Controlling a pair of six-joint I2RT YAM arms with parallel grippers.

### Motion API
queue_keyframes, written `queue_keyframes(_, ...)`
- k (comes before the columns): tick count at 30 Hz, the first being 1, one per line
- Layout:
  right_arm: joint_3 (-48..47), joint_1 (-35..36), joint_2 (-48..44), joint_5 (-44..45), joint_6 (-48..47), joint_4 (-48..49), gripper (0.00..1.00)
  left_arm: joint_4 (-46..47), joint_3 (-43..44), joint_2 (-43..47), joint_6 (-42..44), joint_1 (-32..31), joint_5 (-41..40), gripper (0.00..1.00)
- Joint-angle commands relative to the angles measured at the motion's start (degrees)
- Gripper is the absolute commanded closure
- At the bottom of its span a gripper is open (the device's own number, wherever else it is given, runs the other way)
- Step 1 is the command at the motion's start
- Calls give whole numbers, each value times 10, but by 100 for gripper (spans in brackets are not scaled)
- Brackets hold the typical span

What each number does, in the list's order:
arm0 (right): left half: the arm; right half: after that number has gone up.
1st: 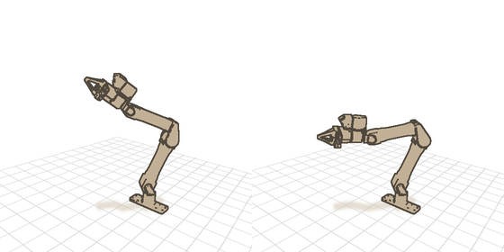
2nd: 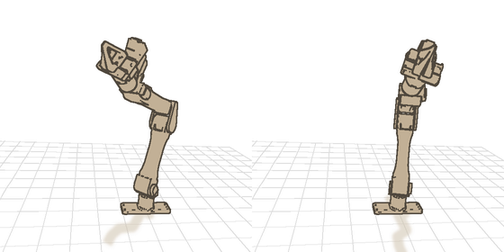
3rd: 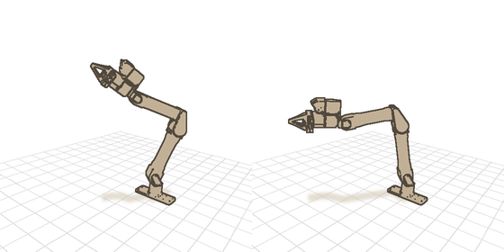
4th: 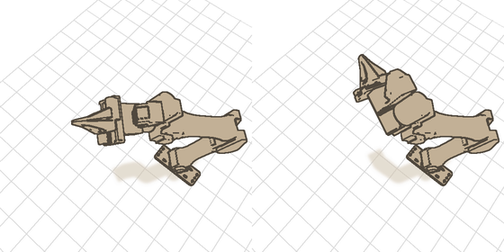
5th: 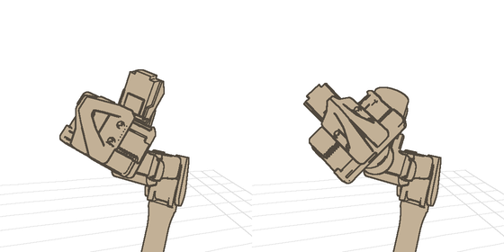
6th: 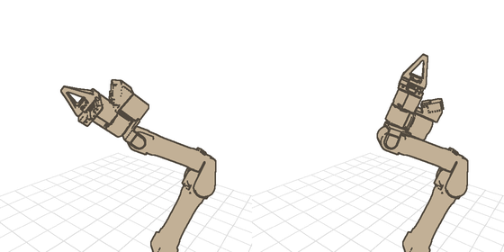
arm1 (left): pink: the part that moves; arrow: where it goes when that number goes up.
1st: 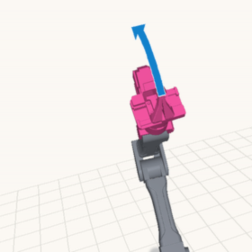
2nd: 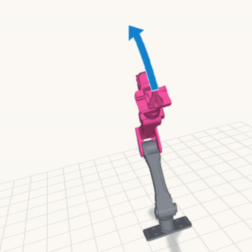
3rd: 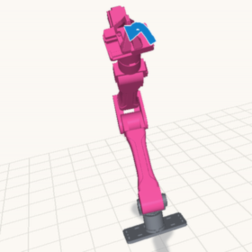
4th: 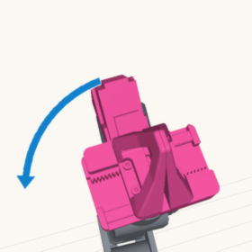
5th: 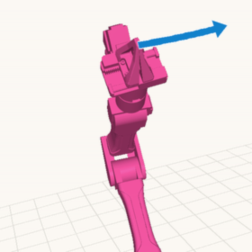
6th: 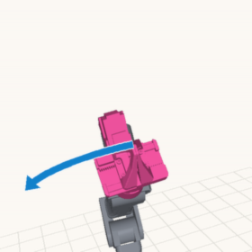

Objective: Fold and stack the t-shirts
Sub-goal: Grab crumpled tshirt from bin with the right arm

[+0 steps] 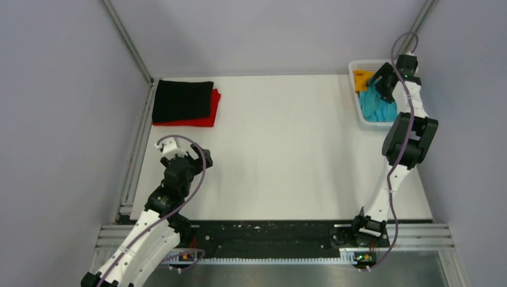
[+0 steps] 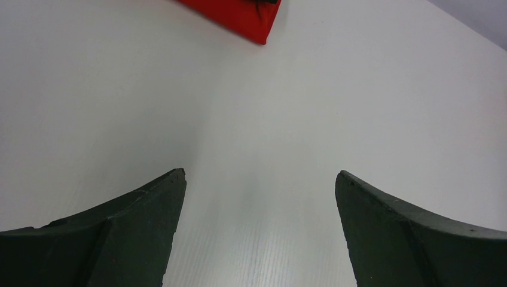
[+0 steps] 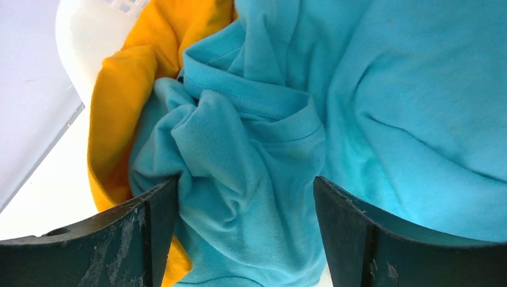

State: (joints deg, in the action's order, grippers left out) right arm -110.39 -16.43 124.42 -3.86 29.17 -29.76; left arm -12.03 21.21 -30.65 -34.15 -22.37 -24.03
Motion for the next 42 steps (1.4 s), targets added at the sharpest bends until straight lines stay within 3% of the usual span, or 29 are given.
queue_keyframes(1, -7, -32, -39, -30, -1, 18, 21, 33, 20, -2, 12, 1, 10, 1)
queue_keyframes(11, 74, -70, -65, -237, -17, 96, 22, 32, 18, -1, 11, 1, 17, 1)
queue_keyframes(18, 121, -72, -86, -247, -20, 127, 24, 35, 18, 0, 12, 1, 21, 1)
queue_keyframes(28, 139, -71, -48, -267, 12, 164, 41, 37, 17, -2, 14, 1, 22, 1)
queue_keyframes(37, 128, -71, -72, -309, 19, 176, 100, 34, 21, -5, 15, 1, 22, 1)
queue_keyframes(42, 120, -71, -147, -271, -17, 165, 100, 27, 20, 3, 12, 1, 20, 1)
